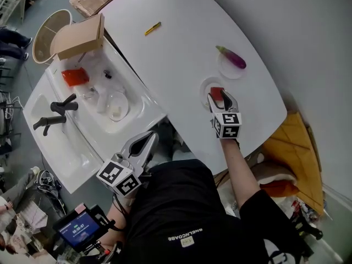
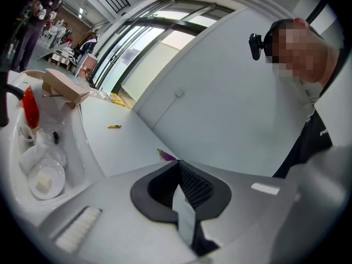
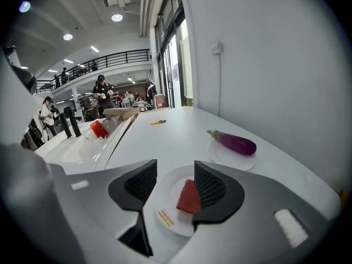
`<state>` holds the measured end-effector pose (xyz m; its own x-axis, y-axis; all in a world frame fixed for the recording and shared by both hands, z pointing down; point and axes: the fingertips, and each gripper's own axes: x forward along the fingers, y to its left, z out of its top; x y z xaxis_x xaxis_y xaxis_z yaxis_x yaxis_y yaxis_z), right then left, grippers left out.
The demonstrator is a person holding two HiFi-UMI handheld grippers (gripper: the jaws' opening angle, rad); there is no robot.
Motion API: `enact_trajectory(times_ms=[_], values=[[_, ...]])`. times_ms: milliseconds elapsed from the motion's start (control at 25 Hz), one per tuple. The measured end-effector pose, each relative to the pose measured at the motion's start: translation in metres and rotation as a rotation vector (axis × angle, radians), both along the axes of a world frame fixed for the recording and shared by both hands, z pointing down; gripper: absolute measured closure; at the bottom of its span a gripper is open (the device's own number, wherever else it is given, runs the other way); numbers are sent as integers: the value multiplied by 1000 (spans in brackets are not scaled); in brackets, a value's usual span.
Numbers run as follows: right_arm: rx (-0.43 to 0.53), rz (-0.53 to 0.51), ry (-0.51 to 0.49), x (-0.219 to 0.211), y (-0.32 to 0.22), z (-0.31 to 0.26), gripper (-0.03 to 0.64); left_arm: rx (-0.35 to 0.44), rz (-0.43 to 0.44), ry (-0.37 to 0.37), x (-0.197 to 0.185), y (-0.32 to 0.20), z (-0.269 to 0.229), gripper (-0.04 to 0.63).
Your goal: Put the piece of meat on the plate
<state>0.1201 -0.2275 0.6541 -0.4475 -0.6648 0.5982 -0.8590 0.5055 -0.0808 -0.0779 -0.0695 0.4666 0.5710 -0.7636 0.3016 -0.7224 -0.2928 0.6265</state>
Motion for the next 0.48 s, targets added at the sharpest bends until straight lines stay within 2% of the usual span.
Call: enact_trajectory(times_ms=[480], values=[[59,45,-98,5,28,-46,413,52,104,4,22,-1,-9,575]])
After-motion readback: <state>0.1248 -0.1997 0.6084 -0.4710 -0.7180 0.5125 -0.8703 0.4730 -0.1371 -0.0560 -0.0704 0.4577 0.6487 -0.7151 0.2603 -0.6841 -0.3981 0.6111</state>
